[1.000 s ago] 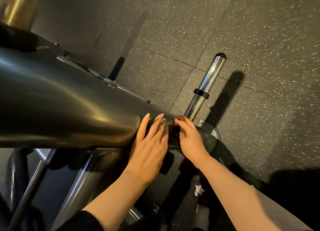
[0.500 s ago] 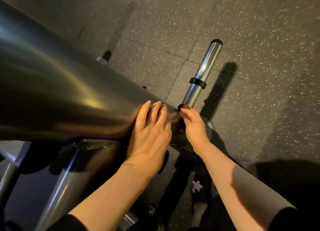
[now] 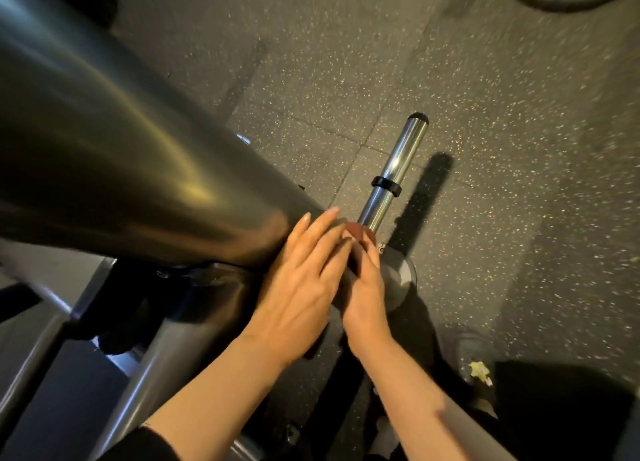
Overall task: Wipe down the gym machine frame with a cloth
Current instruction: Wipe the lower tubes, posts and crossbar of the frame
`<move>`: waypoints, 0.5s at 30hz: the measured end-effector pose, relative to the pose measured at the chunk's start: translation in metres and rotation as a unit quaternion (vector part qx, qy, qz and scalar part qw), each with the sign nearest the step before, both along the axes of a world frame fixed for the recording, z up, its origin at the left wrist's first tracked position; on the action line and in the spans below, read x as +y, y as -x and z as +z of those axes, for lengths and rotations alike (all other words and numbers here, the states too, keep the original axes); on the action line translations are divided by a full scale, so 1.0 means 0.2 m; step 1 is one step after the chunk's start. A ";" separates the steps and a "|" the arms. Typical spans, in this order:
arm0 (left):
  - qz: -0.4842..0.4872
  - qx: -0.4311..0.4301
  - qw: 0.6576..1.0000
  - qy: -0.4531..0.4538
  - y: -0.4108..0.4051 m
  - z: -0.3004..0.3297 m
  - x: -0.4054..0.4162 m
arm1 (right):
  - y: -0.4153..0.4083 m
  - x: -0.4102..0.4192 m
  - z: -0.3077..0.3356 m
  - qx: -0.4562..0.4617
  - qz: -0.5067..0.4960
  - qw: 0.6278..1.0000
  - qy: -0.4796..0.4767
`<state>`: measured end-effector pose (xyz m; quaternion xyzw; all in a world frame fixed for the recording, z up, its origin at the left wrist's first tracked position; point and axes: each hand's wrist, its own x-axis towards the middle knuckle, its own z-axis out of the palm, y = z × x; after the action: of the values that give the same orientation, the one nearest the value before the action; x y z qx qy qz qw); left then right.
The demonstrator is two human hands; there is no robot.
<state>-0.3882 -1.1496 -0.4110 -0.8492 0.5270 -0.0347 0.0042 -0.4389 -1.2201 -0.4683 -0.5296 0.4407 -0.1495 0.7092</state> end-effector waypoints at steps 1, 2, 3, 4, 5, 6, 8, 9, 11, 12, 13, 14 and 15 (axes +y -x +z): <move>0.013 -0.001 0.999 0.036 0.00 0.03 0.04 | -0.01 0.04 0.11 -0.050 0.016 0.999 0.016; 0.028 -0.016 0.997 0.066 0.00 0.09 0.09 | -0.02 0.09 0.22 -0.093 0.031 0.994 0.050; 0.042 -0.041 0.994 0.091 0.00 0.13 0.14 | -0.05 0.12 0.32 -0.134 0.051 0.987 0.074; 0.058 -0.067 0.989 0.117 0.00 0.18 0.19 | -0.10 0.14 0.40 -0.184 0.073 0.978 0.071; 0.073 -0.093 0.982 0.146 -0.02 0.23 0.23 | -0.14 0.15 0.47 -0.223 0.087 0.968 0.071; 0.086 -0.116 0.974 0.172 -0.05 0.29 0.26 | -0.17 0.15 0.59 -0.243 0.102 0.961 0.083; 0.108 -0.142 0.965 0.190 -0.09 0.35 0.30 | -0.19 0.16 0.67 -0.282 0.124 0.943 0.127; 0.112 -0.149 0.965 0.183 -0.09 0.36 0.31 | -0.18 0.16 0.66 -0.296 0.126 0.937 0.138; 0.110 -0.139 0.974 0.140 -0.05 0.33 0.30 | -0.15 0.16 0.54 -0.281 0.116 0.940 0.157; 0.097 -0.121 0.982 0.108 -0.01 0.28 0.28 | -0.12 0.15 0.44 -0.251 0.108 0.951 0.147; 0.076 -0.095 0.990 0.070 0.03 0.22 0.27 | -0.08 0.15 0.35 -0.218 0.097 0.963 0.124; 0.059 -0.063 0.996 0.031 0.08 0.14 0.25 | -0.04 0.15 0.26 -0.186 0.091 0.973 0.097; 0.059 -0.031 0.998 0.000 0.12 0.06 0.24 | 0.01 0.14 0.17 -0.147 0.093 0.982 0.072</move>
<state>-0.4115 -1.1012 -0.3990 -0.8771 0.4759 -0.0607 0.0227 -0.4404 -1.1919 -0.4342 -0.5900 0.2685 -0.1904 0.7373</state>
